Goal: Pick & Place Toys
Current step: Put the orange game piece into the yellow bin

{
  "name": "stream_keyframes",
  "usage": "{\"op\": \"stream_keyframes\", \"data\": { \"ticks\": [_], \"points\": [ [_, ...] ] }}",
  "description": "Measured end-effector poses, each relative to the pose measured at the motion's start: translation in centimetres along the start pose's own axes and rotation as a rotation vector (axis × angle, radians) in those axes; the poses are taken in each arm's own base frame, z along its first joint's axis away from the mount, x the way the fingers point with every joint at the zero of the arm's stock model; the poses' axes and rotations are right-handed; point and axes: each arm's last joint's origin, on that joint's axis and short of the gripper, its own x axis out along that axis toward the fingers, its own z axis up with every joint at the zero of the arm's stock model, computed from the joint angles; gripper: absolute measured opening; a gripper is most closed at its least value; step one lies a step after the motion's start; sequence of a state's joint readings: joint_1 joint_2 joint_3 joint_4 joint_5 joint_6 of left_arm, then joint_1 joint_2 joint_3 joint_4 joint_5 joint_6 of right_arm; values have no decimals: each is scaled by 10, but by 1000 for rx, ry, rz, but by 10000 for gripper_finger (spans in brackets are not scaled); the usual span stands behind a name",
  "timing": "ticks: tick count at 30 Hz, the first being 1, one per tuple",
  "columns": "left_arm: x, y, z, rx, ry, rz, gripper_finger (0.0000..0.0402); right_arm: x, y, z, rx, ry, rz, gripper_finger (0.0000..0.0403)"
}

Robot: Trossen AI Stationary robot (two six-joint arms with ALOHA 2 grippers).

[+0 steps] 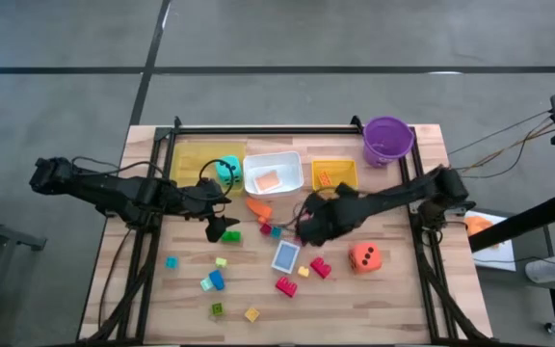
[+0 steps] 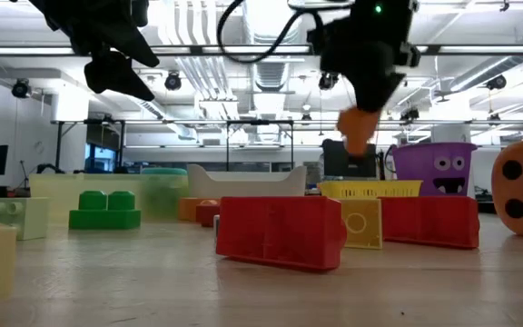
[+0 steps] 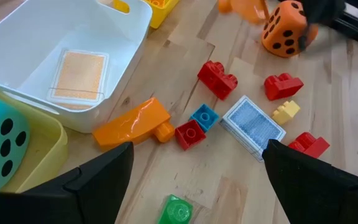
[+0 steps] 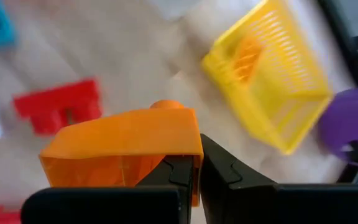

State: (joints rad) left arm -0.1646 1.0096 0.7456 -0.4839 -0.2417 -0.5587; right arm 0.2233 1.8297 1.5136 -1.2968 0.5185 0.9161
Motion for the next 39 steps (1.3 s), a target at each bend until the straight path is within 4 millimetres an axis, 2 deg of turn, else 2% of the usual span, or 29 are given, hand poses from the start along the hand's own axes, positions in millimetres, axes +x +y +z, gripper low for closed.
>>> {"op": "stream_keyframes", "data": {
  "ticks": [4, 7, 13, 18, 22, 26, 34, 39],
  "points": [
    [0, 0, 0, 0, 1, 0, 354, -9, -31, 14, 78, -51, -13, 8],
    [0, 0, 0, 0, 1, 1, 354, -6, -54, 28, 134, -53, -29, 8],
    [0, 0, 0, 0, 1, 1, 354, 20, -90, 51, 248, 6, -93, 8],
    [0, 0, 0, 0, 1, 1, 354, 49, -114, 55, 319, 106, -119, 8],
    [0, 0, 0, 1, 4, 2, 354, 74, -122, 54, 348, 188, -47, 8],
    [0, 1, -1, 2, 7, 5, 354, 93, -124, 51, 367, 180, -23, 8],
    [0, 1, -1, 1, 7, 5, 354, 114, -134, 48, 426, 184, -35, 8],
    [0, 1, -1, 1, 7, 5, 354, 124, -137, 53, 487, 132, -6, 8]
  ]
}}
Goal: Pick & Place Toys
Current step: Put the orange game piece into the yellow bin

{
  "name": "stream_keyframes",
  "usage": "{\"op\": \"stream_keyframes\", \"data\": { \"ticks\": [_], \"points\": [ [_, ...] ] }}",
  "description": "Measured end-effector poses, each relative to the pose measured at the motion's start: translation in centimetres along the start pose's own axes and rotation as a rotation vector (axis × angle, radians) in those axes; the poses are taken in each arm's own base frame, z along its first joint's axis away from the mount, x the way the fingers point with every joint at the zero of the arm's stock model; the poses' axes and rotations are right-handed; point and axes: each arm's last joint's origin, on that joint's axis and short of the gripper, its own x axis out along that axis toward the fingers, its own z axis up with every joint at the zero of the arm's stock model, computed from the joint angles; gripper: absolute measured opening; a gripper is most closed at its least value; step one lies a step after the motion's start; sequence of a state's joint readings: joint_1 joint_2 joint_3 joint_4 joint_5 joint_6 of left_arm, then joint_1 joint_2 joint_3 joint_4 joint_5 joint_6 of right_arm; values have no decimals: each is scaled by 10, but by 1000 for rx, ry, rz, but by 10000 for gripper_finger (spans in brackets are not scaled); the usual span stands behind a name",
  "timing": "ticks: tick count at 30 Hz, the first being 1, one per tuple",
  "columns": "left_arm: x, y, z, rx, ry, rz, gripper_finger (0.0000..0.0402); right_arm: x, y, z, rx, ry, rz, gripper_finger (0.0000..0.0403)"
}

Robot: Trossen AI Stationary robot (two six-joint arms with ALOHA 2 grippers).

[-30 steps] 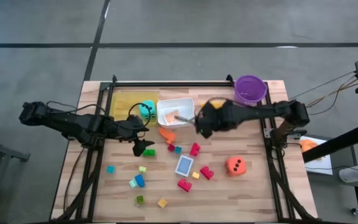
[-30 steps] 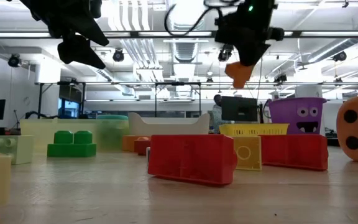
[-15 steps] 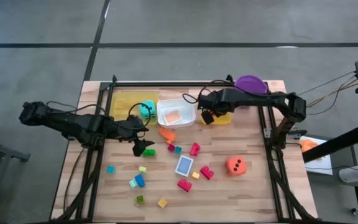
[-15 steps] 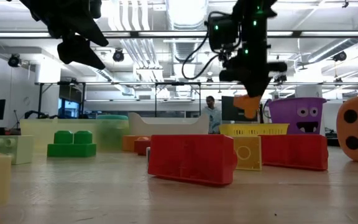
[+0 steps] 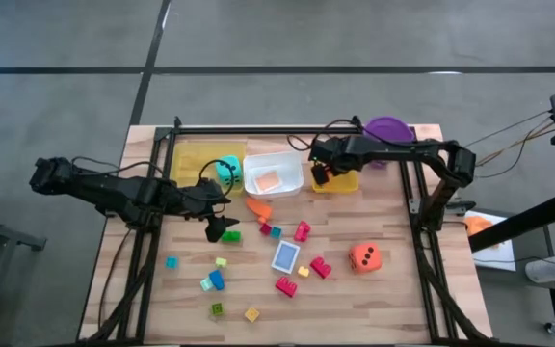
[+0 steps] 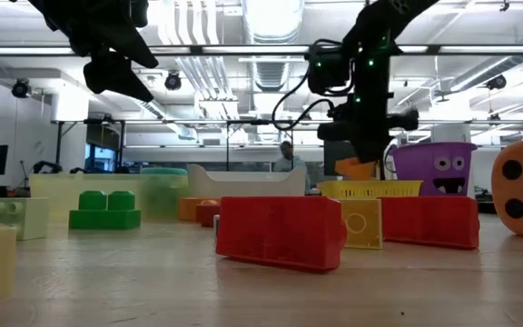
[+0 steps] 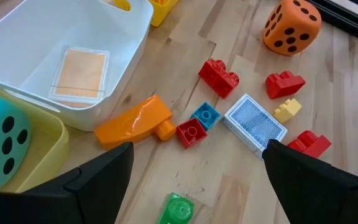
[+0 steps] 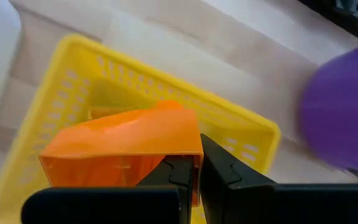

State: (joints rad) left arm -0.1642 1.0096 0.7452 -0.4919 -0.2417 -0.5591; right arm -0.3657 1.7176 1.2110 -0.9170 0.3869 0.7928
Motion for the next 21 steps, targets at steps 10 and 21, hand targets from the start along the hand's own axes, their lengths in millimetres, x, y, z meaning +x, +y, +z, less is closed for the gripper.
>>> {"op": "stream_keyframes", "data": {
  "ticks": [10, 21],
  "points": [
    [0, 0, 0, 0, 0, 0, 354, 11, 4, 8, 45, -2, 65, 8],
    [0, 0, 0, 0, 0, 0, 354, 35, 16, 7, 24, 36, 26, 8]
  ]
}}
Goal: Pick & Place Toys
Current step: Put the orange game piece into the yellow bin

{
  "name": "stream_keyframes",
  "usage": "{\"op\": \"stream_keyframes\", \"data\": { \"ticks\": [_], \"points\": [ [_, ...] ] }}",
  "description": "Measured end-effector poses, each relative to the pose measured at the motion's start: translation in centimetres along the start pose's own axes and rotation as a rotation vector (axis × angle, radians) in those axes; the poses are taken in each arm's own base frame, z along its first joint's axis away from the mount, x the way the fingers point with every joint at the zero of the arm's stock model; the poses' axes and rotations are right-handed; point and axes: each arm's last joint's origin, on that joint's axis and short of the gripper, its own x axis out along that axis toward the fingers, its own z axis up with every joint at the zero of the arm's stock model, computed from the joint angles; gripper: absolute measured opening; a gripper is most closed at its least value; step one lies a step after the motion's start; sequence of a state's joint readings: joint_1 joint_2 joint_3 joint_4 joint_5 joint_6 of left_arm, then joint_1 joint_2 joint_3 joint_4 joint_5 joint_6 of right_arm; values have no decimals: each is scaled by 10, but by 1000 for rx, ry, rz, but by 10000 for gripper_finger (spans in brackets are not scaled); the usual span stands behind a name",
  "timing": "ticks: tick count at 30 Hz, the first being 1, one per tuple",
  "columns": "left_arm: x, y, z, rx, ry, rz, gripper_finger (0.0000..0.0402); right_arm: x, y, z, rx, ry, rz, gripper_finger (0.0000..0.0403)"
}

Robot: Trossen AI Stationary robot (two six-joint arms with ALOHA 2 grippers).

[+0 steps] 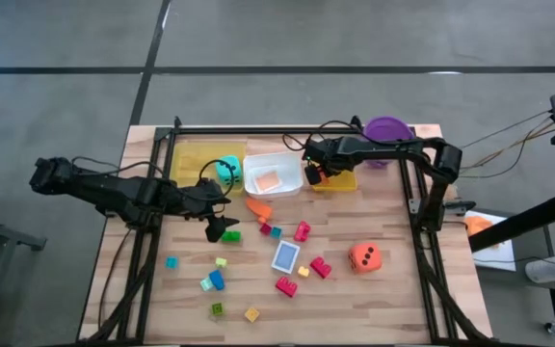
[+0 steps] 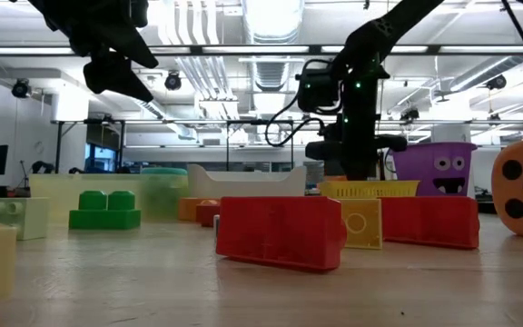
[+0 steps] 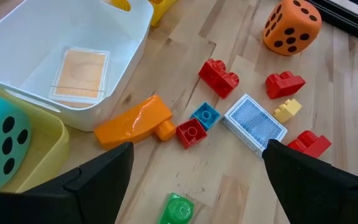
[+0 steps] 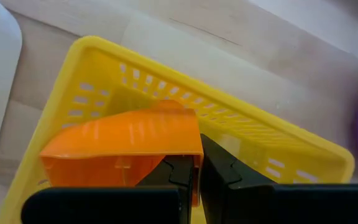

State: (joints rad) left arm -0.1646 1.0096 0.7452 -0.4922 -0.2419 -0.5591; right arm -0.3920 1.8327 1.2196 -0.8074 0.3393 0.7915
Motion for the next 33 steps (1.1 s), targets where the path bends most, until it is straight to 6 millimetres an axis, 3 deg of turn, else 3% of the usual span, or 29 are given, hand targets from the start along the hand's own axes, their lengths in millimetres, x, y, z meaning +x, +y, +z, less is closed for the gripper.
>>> {"op": "stream_keyframes", "data": {
  "ticks": [33],
  "points": [
    [0, 0, -1, 1, 6, 4, 354, 6, 3, -1, -41, 8, -8, 8]
  ]
}}
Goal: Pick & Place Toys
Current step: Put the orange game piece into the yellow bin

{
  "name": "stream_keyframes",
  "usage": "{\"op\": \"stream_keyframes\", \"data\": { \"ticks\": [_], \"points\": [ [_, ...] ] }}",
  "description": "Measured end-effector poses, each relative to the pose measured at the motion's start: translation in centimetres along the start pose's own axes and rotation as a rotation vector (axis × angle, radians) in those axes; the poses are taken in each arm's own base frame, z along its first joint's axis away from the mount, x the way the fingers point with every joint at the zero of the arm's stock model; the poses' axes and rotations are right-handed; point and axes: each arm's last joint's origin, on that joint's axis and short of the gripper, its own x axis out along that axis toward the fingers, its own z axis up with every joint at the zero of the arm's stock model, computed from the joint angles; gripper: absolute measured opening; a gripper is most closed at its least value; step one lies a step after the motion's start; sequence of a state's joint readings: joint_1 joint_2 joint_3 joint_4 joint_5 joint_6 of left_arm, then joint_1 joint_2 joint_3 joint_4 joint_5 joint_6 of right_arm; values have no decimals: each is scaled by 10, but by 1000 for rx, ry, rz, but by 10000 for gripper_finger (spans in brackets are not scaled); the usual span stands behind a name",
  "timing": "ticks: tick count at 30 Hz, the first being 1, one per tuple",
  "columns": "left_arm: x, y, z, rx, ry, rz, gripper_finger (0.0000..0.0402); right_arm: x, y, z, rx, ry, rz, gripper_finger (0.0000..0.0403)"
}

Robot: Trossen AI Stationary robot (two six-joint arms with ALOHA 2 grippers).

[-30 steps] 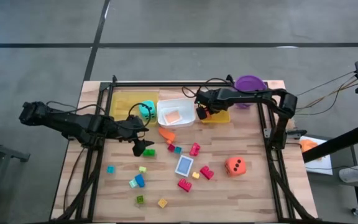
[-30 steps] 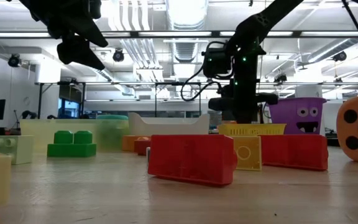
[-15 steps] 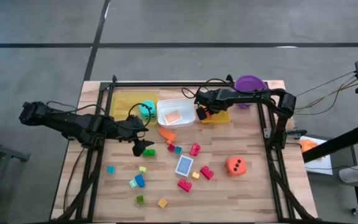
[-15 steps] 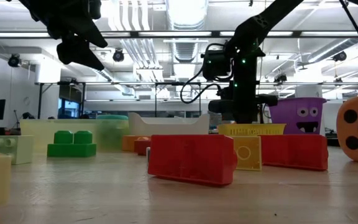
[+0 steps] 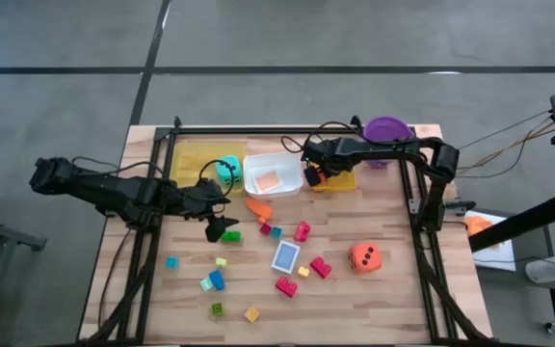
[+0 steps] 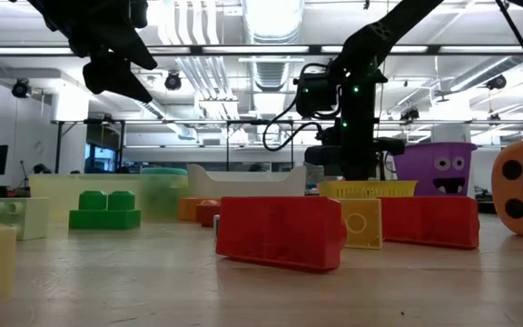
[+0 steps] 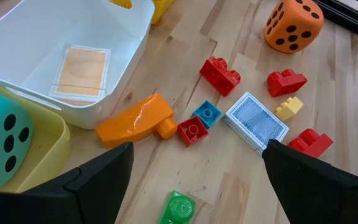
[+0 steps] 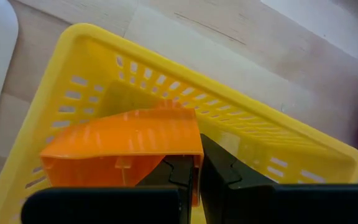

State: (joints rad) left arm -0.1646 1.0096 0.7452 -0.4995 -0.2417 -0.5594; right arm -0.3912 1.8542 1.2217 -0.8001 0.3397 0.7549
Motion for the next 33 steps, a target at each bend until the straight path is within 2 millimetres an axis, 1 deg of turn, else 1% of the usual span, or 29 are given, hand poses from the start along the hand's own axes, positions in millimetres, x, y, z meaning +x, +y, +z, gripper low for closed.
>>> {"op": "stream_keyframes", "data": {
  "ticks": [10, 13, 16, 23, 26, 30, 33],
  "points": [
    [0, 0, 0, 0, 0, 0, 354, 0, 1, 0, -35, 14, 21, 9],
    [0, 0, 0, 0, 0, 0, 354, 0, 1, -1, -41, 15, 23, 18],
    [0, 0, 0, -3, 0, 0, 354, -1, 1, -1, -34, 17, 25, 47],
    [0, 0, 0, -3, 0, 0, 354, -1, 1, -1, -30, 17, 26, 139],
    [0, 0, 0, -3, -1, 0, 354, -1, 1, -1, -32, 19, 25, 171],
    [0, 0, 0, -2, 0, 0, 354, -4, 0, -1, -33, 22, 32, 196],
    [0, 0, 0, -2, -1, 0, 354, -11, -1, -2, -34, 10, 49, 201]
  ]
}}
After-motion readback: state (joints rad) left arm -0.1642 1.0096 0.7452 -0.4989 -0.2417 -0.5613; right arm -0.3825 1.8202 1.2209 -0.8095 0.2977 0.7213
